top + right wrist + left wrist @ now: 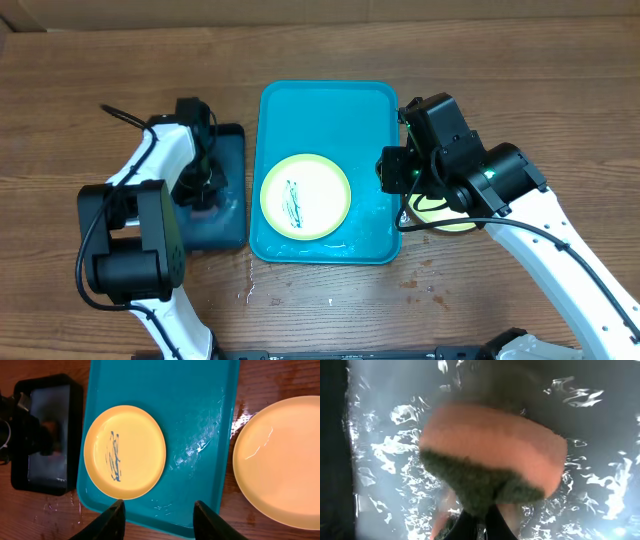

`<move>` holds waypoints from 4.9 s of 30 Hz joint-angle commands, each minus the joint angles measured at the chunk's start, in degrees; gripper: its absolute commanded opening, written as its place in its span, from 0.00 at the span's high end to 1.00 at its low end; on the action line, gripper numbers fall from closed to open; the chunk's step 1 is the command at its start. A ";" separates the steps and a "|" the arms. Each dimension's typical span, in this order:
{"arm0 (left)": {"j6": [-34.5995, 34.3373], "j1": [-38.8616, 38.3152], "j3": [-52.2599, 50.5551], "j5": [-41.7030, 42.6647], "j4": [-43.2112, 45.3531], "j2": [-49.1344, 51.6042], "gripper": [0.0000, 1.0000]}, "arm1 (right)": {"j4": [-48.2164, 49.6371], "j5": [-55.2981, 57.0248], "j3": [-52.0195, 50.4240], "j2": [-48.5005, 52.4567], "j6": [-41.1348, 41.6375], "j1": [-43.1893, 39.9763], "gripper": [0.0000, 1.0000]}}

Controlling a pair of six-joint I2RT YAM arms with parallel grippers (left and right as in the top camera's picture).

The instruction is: Clean dirty plates on tray and stack at the side

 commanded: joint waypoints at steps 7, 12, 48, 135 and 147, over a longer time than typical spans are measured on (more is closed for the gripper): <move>1.38 -0.39 11.26 1.01 -12.00 -0.50 0.96 | 1.42 2.69 -0.61 5.09 3.39 0.04 0.50; 5.25 -0.42 25.24 7.89 -20.98 -2.43 0.96 | 3.56 0.37 -0.61 11.87 4.57 0.04 0.44; -3.21 -27.12 4.90 21.62 4.61 -4.42 0.95 | 14.93 -8.04 -0.61 36.92 3.15 0.04 0.96; -0.57 -22.77 3.63 32.04 6.88 3.26 0.96 | 12.04 -8.02 -0.61 36.92 3.08 0.04 0.96; -0.85 -9.68 7.13 4.94 -9.70 -16.20 0.96 | 11.87 -8.02 -0.61 36.92 3.10 0.04 0.96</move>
